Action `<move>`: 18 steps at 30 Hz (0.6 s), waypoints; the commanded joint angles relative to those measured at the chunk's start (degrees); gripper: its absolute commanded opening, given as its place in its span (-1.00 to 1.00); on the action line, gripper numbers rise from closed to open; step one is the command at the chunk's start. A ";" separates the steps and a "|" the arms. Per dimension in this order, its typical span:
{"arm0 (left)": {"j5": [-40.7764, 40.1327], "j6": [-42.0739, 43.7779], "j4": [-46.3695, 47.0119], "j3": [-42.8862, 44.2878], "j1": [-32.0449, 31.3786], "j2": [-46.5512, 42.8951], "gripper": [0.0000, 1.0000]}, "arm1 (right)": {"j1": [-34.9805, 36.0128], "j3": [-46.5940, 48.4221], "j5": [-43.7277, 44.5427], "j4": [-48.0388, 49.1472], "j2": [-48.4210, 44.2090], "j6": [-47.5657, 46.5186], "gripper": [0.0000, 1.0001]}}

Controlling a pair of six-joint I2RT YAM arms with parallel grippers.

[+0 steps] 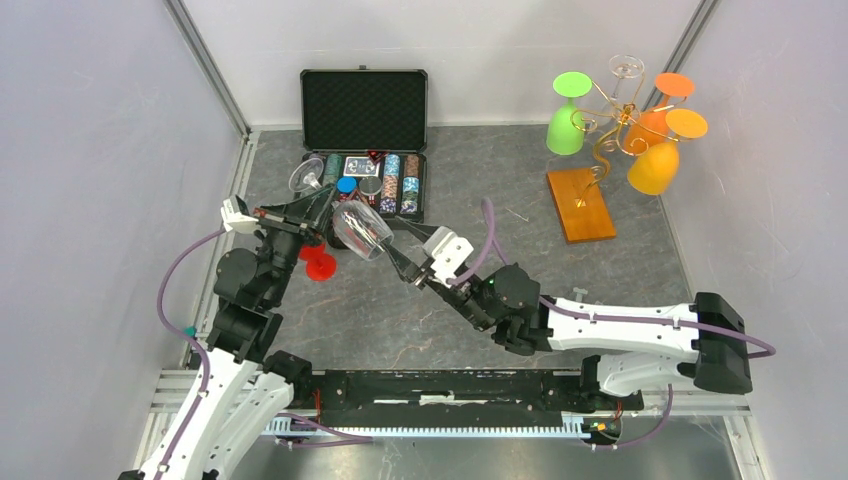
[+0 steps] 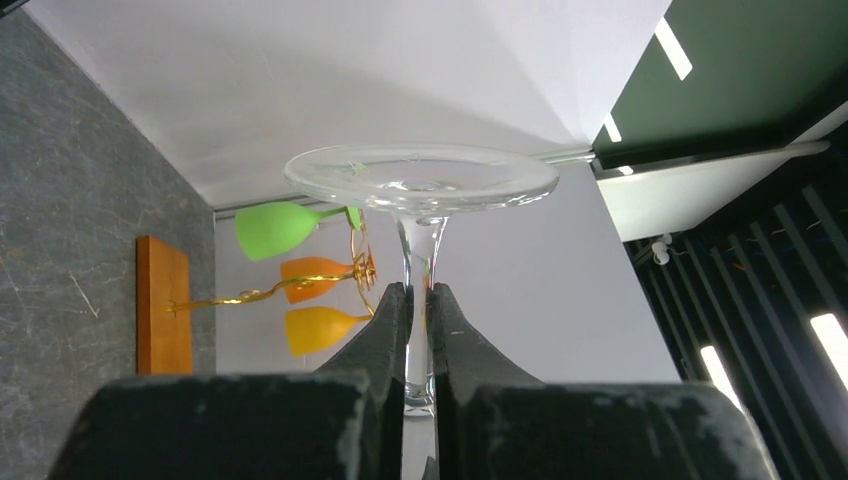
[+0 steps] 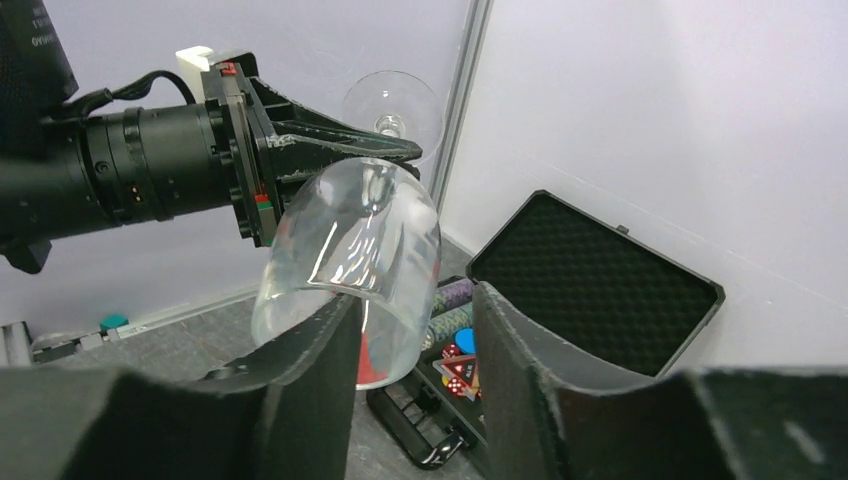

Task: Take the wine glass off the wine glass rack

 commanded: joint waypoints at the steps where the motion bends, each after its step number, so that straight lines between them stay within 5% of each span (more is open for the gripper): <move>1: 0.30 -4.70 4.53 -0.07 0.05 -1.04 -0.96 | 0.42 5.10 2.27 -2.91 1.64 3.19 -0.08; 8: 1.93 -6.80 5.68 -0.94 0.05 -1.29 -0.95 | 0.43 7.30 5.73 -4.82 3.50 4.44 -0.38; 13: 2.47 -8.30 5.61 -1.94 0.03 -1.85 -0.95 | 0.42 8.74 7.64 -5.98 4.16 4.89 -0.95; 18: 1.93 -7.55 5.51 -2.45 -0.03 -2.95 -0.68 | 0.42 9.01 8.96 -7.04 3.63 6.35 -0.99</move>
